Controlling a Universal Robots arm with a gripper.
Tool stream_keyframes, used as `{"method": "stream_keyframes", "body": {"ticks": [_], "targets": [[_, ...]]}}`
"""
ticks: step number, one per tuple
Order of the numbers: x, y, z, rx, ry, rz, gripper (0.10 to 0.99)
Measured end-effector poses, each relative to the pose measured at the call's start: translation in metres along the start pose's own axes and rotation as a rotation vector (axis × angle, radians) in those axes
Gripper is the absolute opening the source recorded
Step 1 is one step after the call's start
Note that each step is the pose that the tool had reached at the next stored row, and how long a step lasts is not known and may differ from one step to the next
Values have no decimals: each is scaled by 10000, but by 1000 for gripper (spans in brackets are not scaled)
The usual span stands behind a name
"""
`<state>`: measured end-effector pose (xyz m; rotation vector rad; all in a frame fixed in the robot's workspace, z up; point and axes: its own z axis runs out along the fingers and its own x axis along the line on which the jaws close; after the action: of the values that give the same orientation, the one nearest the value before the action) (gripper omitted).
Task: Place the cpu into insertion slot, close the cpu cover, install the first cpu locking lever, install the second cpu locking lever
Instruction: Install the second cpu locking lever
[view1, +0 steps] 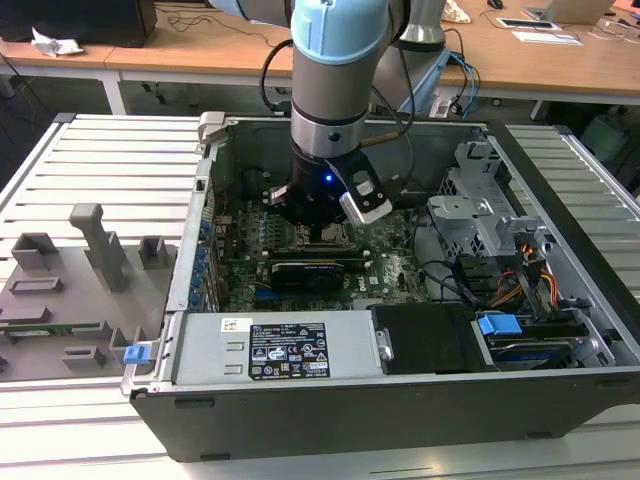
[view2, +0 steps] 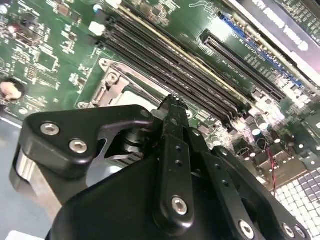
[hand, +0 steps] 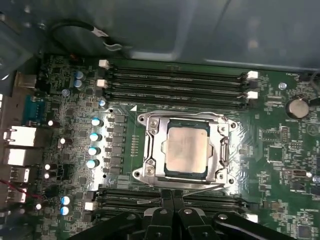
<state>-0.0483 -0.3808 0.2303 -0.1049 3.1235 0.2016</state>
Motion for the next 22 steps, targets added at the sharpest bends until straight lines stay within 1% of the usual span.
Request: {"method": "stream_keyframes", "body": {"ticks": [1,2,4,5,7,8,9,10,13,15,17,18,19,20,22], "targets": [[2,-2,17,-2,0,-1,106],[7,-6,51,-9,0,-1,106],[37,-9,66,-85,-3,-7,106],[72,-12,74,-159,-8,-16,106],[123,-17,81,-219,-11,-23,106],[158,-21,88,-270,-15,-26,106],[171,-31,99,-335,-19,-27,106],[175,-35,120,-375,-23,-28,106],[194,-60,138,-625,-38,-29,106],[208,-81,141,-752,-47,-27,106],[225,-102,142,-835,-53,-26,106],[230,-126,143,-885,-58,-26,106],[237,-140,145,-946,-62,-24,106],[249,-157,145,-1028,-70,-25,106],[260,-162,154,-1089,-78,-25,106]]}}
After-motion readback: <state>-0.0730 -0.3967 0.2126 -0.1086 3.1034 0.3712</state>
